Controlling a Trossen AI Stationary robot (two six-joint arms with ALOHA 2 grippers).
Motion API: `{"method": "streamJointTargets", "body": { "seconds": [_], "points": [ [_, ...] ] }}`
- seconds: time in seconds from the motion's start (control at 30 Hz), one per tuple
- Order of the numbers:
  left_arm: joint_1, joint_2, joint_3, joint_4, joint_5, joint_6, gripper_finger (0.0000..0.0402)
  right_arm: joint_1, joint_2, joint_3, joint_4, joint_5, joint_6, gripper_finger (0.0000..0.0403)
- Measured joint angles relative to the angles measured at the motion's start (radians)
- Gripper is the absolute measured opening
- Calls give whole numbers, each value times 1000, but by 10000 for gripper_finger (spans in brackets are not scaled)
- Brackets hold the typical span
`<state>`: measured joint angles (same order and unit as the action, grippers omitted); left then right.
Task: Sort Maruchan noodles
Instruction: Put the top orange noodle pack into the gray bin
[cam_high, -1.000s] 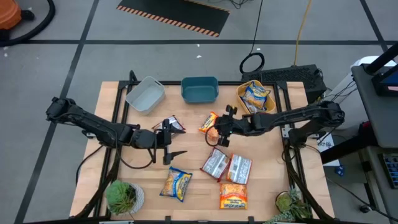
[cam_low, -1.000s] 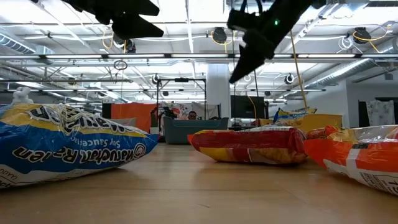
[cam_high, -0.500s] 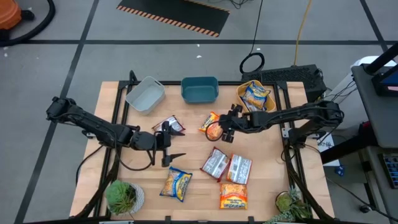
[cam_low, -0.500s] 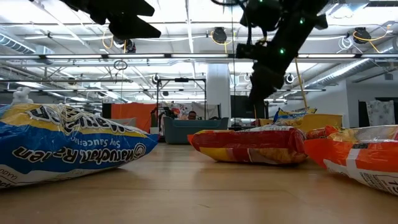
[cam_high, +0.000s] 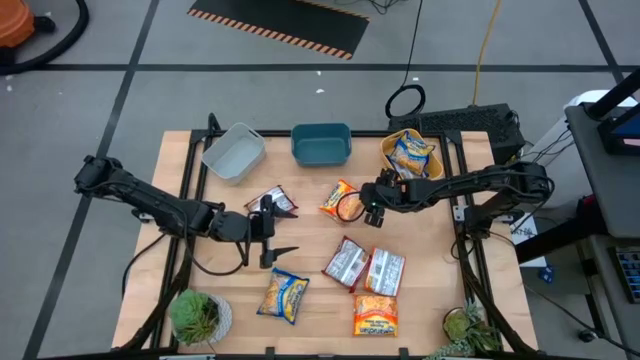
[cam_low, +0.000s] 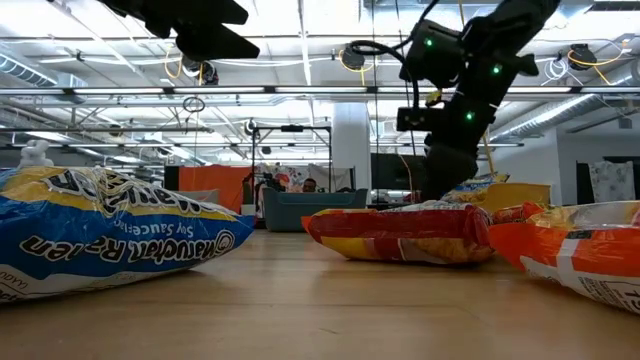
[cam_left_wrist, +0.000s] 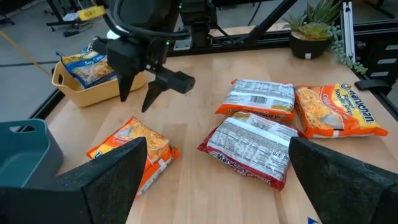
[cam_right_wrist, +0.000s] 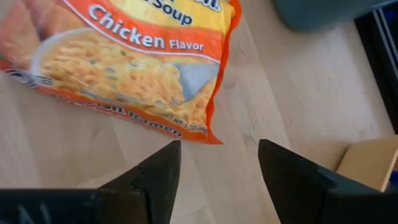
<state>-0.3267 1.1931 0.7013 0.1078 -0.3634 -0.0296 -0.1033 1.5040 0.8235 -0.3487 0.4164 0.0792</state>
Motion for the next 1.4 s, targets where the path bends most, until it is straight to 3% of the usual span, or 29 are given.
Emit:
{"method": "streamJointTargets", "body": {
  "seconds": [0.53,0.83,1.4],
  "points": [
    [8,0,0,2,0,8,395,-41,0,-140,204,-28,-71,210],
    [13,0,0,2,0,8,395,-61,0,-262,446,-66,-161,210],
    [25,0,0,5,-1,18,395,-68,-1,-334,614,-134,-196,207]
  ]
}}
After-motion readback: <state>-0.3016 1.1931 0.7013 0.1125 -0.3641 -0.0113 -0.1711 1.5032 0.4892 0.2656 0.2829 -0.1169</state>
